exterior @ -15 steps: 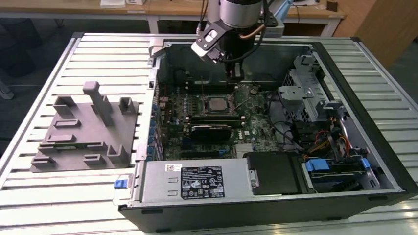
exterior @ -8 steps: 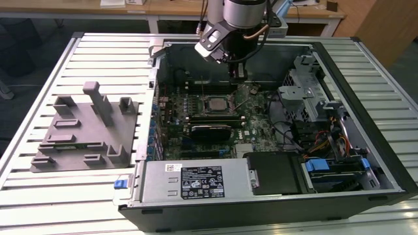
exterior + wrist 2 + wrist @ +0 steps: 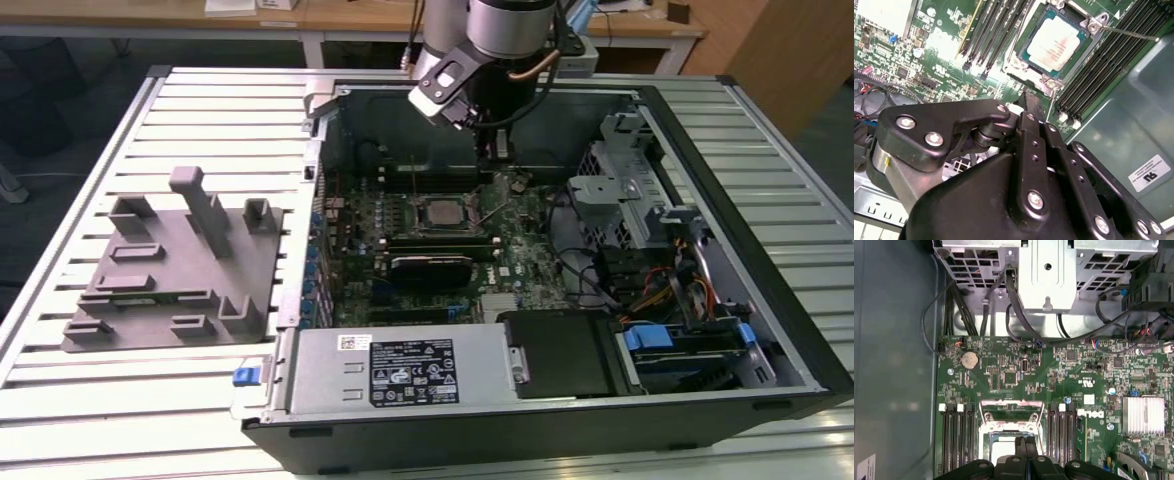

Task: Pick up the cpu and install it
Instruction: 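Close the cpu cover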

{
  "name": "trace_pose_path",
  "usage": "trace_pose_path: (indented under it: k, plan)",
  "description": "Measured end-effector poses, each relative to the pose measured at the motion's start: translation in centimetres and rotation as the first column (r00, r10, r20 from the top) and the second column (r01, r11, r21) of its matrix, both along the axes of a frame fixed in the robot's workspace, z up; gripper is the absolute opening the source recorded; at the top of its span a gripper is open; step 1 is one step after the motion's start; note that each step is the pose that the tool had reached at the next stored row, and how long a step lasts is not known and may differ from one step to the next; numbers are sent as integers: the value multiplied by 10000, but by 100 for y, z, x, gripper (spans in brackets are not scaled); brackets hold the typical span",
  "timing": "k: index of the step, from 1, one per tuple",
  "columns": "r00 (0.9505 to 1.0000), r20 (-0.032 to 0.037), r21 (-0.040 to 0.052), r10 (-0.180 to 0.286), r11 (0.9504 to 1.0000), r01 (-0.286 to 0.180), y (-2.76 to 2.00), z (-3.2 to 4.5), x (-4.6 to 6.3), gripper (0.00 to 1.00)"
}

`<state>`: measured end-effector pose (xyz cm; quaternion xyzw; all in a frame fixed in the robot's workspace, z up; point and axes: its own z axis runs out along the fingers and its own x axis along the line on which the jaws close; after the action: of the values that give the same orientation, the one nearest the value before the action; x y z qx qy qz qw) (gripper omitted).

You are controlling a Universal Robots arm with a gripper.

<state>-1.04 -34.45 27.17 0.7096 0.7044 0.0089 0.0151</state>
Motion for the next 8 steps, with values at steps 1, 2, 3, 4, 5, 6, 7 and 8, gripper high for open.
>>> trace_pose_path:
  k: [1, 2, 3, 4, 5, 6, 7, 8]
  plan:
    - [10000, 0, 0, 0, 10000, 0, 0, 0, 5, 11]
    - [10000, 0, 0, 0, 10000, 0, 0, 0, 11, 11]
    - [10000, 0, 0, 0, 10000, 0, 0, 0, 20, 11]
    - [10000, 0, 0, 0, 10000, 0, 0, -1, 34, 11]
    - [10000, 0, 1, 0, 10000, 0, 0, -1, 50, 11]
    - [10000, 0, 1, 0, 10000, 0, 0, -1, 66, 11]
    - [10000, 0, 0, 1, 10000, -1, 0, -2, 77, 11]
    - [10000, 0, -1, 14, 10000, -14, 0, -4, 87, 11]
